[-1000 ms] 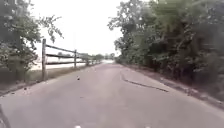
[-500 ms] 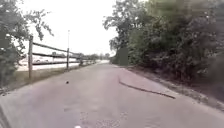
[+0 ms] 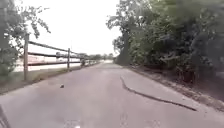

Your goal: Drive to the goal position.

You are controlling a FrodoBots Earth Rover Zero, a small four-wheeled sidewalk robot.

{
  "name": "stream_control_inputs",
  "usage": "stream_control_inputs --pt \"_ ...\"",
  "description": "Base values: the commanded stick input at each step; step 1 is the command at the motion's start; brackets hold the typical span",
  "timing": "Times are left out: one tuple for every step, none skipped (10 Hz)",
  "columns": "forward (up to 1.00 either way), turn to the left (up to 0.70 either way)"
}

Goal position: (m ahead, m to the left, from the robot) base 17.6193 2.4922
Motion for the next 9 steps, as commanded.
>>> stream_control_inputs --pt "1.00 -0.04" --pt "1.00 -0.03" --pt "1.00 -0.03" --pt "1.00 -0.03" --pt "1.00 -0.03" --pt "1.00 -0.03" --pt "1.00 -0.03" --pt "1.00 -0.05" --pt "1.00 -0.06"
